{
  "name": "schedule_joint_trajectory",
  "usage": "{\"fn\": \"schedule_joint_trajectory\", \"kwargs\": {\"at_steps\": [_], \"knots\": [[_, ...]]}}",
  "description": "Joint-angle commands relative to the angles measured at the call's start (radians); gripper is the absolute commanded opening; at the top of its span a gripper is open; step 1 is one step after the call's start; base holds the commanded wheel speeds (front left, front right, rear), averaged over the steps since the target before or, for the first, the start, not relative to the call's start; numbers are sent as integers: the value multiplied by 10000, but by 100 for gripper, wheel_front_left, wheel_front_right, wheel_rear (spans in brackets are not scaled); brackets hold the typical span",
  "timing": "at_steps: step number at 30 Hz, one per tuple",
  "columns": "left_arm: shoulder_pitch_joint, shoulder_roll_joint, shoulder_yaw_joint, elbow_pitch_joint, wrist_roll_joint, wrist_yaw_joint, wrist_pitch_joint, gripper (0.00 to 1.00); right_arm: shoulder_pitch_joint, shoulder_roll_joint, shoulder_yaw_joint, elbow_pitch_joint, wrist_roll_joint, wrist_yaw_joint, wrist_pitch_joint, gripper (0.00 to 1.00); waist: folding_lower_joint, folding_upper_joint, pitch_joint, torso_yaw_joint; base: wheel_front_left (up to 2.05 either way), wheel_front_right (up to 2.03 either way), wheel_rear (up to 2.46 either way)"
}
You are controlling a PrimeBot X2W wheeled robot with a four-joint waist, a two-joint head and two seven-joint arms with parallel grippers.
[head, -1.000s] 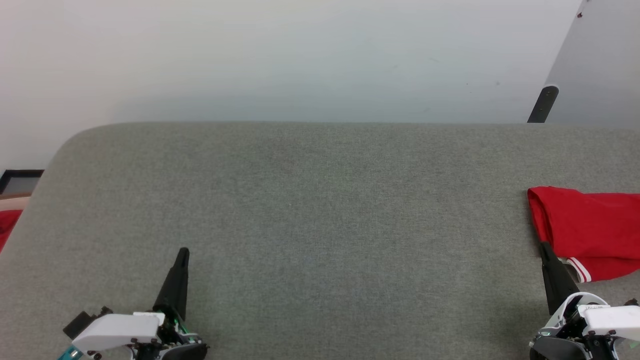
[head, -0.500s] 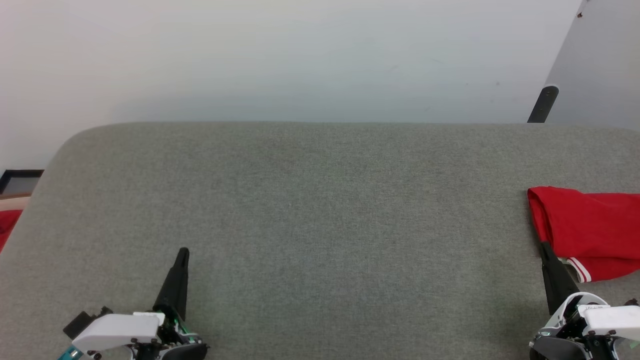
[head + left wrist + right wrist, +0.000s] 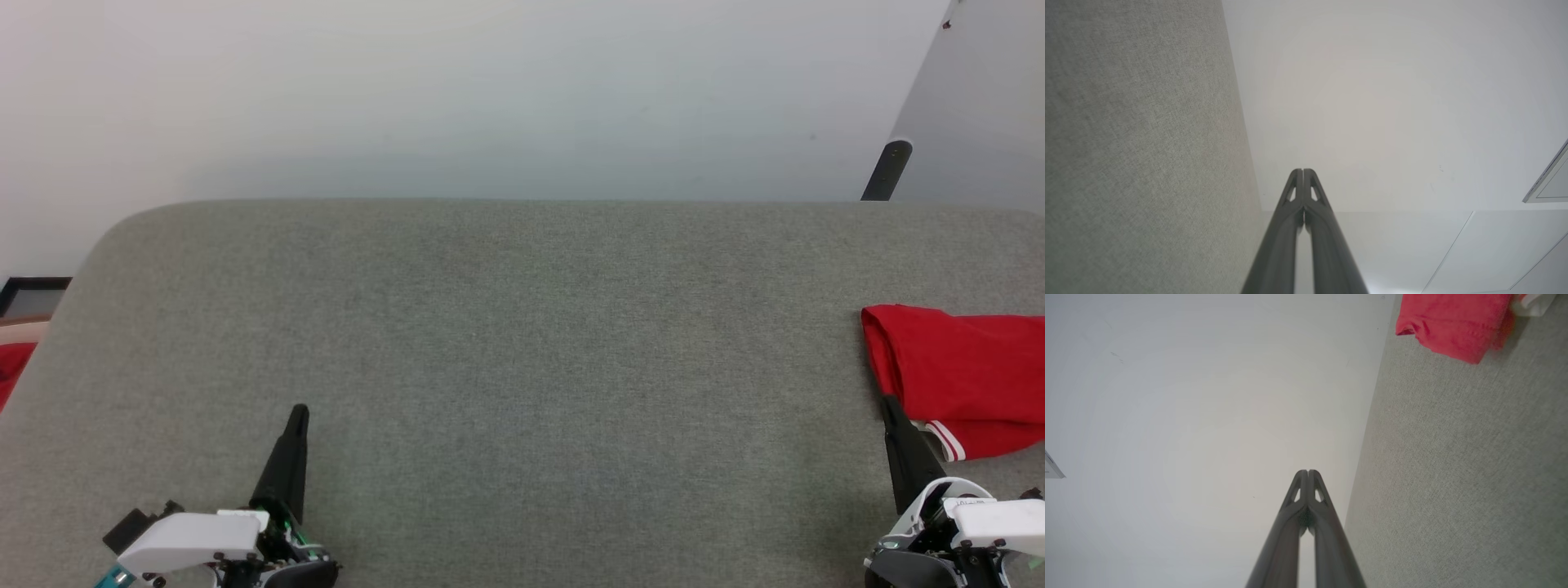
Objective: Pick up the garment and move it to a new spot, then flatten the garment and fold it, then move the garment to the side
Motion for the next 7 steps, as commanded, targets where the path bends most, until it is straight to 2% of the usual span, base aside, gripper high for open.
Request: {"fn": "schedule_joint_trajectory", "kwargs": {"at_steps": [1, 7], "knots": [[-110, -19, 34, 14, 47, 18, 16, 0, -29, 26, 15, 5, 41, 4, 0, 0, 0, 0, 0, 0, 0, 0, 0], [-110, -20, 36, 14, 50, 18, 19, 0, -29, 26, 15, 5, 42, 4, 0, 0, 0, 0, 0, 0, 0, 0, 0]]}}
